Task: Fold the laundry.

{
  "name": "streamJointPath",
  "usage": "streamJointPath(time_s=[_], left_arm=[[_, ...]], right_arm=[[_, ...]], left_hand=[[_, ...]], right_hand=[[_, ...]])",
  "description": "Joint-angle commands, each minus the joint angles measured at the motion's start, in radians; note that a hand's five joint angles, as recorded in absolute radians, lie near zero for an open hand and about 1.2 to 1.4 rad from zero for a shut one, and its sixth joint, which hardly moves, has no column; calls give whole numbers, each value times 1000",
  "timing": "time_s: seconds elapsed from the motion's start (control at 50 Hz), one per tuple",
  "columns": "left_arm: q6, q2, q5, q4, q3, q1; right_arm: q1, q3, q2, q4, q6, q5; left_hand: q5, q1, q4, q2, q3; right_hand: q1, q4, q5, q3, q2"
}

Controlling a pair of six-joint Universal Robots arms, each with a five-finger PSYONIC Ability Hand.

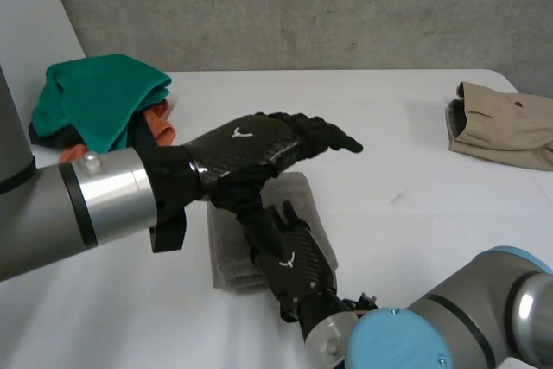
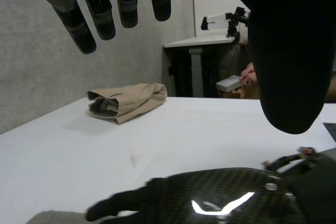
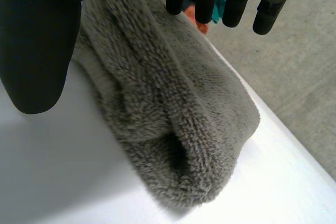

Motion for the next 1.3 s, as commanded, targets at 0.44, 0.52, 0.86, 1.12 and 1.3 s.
streamJointPath(time_s=[0.44, 0.52, 0.86, 1.12, 1.3], left_arm=[[-23, 15, -85, 125, -60, -5], [-28, 18, -85, 136, -57, 1], [-121, 72, -122, 189, 49, 35], [-215, 64, -168, 277, 58, 24], [-210, 23, -174, 309, 27, -5]], right_arm=[[-57, -152, 137, -74, -15, -37], [-80, -180, 139, -84, -5, -63], [-353, -542, 34, -29, 39, -100], [-793, -829, 131, -38, 185, -212], [-1055, -997, 454, -46, 209, -469]], left_hand=[[-49, -12, -27, -31, -37], [-49, -12, -27, -31, -37], [-49, -12, -27, -31, -37], [-49, -12, -27, -31, -37], [-49, -12, -27, -31, -37]], right_hand=[[675, 686, 675, 690, 688], [1166, 1178, 1167, 1181, 1180], [1166, 1178, 1167, 1181, 1180], [1166, 1178, 1167, 1181, 1180], [1166, 1178, 1167, 1181, 1180]])
